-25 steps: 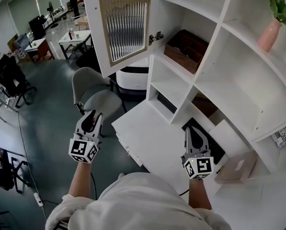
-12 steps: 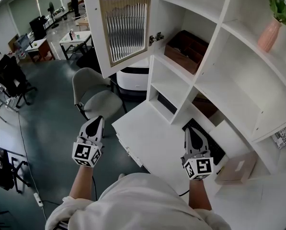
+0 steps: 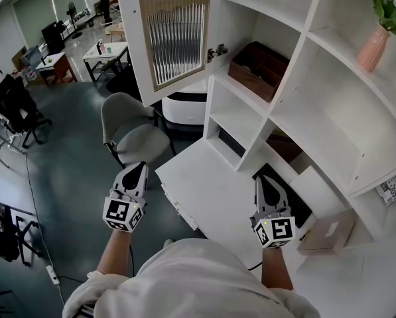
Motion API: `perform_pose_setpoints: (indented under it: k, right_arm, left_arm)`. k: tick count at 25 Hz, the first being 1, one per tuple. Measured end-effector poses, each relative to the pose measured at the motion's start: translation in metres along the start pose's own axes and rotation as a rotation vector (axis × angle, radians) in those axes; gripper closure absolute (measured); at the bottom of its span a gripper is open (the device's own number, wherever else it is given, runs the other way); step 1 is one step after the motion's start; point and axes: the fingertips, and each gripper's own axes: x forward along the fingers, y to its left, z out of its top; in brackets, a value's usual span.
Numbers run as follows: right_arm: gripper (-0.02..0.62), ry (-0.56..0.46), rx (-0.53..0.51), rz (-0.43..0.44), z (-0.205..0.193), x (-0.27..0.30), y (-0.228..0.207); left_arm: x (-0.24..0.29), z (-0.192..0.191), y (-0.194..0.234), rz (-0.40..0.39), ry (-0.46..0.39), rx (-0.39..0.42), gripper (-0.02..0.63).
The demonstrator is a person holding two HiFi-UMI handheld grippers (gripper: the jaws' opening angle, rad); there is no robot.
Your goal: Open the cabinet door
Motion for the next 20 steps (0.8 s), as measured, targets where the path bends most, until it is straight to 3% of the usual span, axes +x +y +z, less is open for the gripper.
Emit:
perform_pose_setpoints:
  k: [20]
  right_arm:
    - [0.592, 0.006, -0.008, 0.014, -0.0026, 0.0010, 0.0017]
  left_arm:
    - [0.0015, -0.0057, -0.0021, -0.007, 0.011, -0.018, 0.607]
